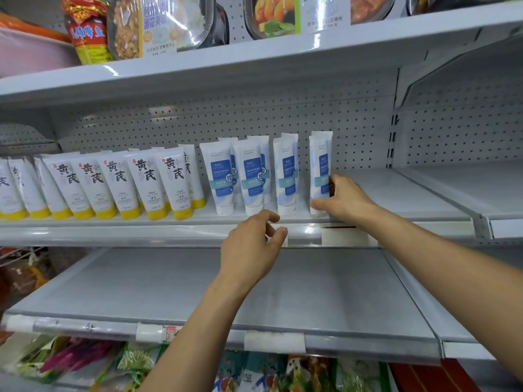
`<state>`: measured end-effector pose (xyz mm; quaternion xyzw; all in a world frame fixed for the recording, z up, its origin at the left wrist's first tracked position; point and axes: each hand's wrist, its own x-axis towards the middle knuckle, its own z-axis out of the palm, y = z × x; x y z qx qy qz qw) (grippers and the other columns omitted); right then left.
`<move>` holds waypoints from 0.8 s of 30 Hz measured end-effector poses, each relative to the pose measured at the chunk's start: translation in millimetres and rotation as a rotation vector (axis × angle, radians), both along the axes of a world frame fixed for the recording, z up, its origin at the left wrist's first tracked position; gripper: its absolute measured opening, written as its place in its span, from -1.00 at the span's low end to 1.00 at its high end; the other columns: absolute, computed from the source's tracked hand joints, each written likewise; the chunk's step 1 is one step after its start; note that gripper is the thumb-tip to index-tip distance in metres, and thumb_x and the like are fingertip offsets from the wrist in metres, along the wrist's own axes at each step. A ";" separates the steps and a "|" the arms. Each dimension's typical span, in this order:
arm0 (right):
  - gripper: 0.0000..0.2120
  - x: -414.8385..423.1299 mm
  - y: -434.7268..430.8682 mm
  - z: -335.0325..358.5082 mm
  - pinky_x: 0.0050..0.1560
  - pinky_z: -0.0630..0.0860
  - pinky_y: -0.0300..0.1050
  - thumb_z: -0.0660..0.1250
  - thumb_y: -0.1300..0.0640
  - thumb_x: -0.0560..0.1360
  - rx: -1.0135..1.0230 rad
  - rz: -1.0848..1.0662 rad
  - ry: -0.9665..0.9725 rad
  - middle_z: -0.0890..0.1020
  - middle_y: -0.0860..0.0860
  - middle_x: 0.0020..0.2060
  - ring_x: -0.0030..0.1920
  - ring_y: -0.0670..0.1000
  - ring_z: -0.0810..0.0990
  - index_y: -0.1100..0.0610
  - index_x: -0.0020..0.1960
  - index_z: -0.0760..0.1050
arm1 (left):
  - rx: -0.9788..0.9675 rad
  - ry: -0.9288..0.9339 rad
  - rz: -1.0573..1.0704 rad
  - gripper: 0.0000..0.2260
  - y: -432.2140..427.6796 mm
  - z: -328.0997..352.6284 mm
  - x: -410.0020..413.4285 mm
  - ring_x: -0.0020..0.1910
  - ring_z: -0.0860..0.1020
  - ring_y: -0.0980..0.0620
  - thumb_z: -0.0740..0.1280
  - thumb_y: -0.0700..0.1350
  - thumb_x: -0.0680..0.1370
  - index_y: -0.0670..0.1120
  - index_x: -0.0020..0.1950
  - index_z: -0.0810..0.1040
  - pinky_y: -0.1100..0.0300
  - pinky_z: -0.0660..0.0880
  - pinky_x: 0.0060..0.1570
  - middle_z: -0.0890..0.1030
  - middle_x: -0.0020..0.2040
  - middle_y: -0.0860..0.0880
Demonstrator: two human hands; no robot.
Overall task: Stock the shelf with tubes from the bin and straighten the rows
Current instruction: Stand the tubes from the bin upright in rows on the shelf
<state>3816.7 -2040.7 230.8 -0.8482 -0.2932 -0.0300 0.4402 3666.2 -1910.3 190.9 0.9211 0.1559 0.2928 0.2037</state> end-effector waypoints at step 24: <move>-0.62 -98.0 -9.4 -71.8 0.17 0.42 -0.05 0.26 0.01 0.55 -0.362 0.160 -0.599 0.47 -0.02 0.24 0.22 0.01 0.45 0.01 0.34 0.35 | -0.064 0.047 0.127 -0.70 16.1 -67.9 -62.2 -0.06 0.55 0.14 0.26 0.13 0.57 0.11 0.27 0.48 0.06 0.57 -0.02 0.57 0.05 0.15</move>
